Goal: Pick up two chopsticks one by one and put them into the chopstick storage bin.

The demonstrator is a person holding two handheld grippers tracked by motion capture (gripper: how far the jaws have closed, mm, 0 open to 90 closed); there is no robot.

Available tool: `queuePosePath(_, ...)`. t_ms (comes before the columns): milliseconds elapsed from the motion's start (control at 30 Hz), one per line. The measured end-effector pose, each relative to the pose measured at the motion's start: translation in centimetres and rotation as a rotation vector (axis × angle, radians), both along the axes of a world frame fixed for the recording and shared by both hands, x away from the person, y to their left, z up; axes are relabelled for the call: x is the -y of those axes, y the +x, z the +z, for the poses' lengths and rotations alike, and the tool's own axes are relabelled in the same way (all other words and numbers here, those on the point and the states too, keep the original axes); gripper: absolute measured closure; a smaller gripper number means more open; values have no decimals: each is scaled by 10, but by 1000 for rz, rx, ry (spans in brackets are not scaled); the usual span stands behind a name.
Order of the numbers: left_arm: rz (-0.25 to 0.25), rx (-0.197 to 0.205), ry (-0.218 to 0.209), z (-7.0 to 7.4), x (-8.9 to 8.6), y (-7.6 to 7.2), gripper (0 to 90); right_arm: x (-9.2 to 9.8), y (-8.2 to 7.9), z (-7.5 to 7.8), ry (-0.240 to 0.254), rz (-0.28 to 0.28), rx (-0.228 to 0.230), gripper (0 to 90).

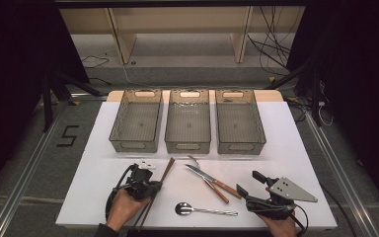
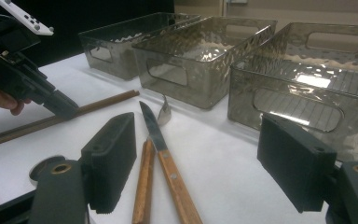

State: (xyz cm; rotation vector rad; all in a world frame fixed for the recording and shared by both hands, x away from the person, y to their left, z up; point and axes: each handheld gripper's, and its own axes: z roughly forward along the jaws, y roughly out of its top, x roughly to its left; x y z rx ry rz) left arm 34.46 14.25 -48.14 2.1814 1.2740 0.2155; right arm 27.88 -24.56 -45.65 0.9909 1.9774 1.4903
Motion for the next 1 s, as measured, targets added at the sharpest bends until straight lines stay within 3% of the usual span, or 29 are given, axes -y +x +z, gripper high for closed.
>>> queuePosePath(600, -9, -3, -40, 3, -5, 1, 843, 0, 0, 0, 1, 5, -1, 287)
queuePosePath(1000, -21, 39, -54, 19, -16, 0, 845, -1, 0, 0, 4, 5, 1, 286)
